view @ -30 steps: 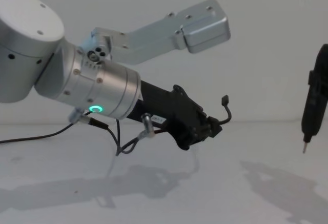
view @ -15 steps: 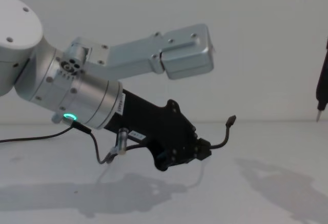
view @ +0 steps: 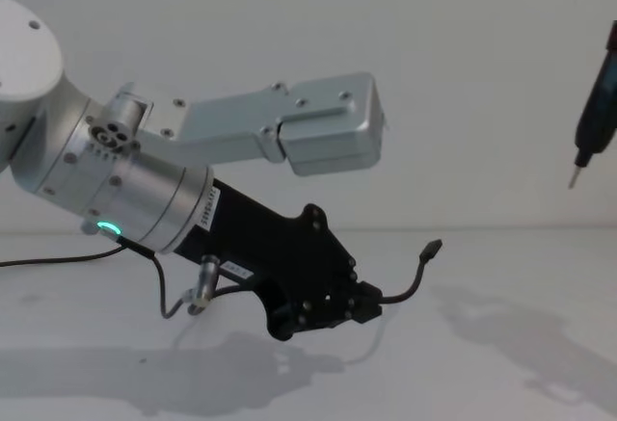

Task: Pick up the data cable with the one hand.

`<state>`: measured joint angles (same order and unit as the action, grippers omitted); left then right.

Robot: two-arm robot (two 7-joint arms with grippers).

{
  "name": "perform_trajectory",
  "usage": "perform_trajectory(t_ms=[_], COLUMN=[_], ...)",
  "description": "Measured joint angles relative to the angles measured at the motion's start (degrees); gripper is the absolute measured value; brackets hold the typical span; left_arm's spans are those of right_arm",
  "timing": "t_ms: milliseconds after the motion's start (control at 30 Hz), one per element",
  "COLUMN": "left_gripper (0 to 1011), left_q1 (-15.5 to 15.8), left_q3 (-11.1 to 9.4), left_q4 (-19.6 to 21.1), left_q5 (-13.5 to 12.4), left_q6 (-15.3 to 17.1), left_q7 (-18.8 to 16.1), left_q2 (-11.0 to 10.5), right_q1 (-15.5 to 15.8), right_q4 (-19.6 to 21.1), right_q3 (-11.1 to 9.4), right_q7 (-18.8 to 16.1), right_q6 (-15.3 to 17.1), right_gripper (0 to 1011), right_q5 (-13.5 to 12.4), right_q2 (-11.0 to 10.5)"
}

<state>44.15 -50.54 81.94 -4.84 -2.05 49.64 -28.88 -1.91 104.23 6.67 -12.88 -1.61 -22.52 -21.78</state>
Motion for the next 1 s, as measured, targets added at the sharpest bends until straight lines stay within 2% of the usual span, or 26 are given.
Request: perform_trajectory(t_ms=[267,567,1000], left_gripper=[54,54,54], left_q1=[0.22,0.34,0.4], left_q3=[-0.3,-0.47,-0.57], left_q4=[-0.1,-0.15,-0.2], left_q5=[-0.19,-0.29,-0.37], left_q6=[-0.71,-1.09,-1.29], left_q7=[0.58,0.92,1.09], left_q2=[-0.34,-0.54,-0.64], right_q1=[-3.94,-6.91,-9.95], right_q4=[-5.22,-9.76,-13.59], right_q3=[1.97,4.5,7.97], right_q7=[-1.99,-4.4,-7.57], right_q6=[-0.18,1.13,1.62], right_gripper=[279,279,279], right_q5=[-1.78,-3.56,-4.15], right_q2=[2.37,3.82,4.03])
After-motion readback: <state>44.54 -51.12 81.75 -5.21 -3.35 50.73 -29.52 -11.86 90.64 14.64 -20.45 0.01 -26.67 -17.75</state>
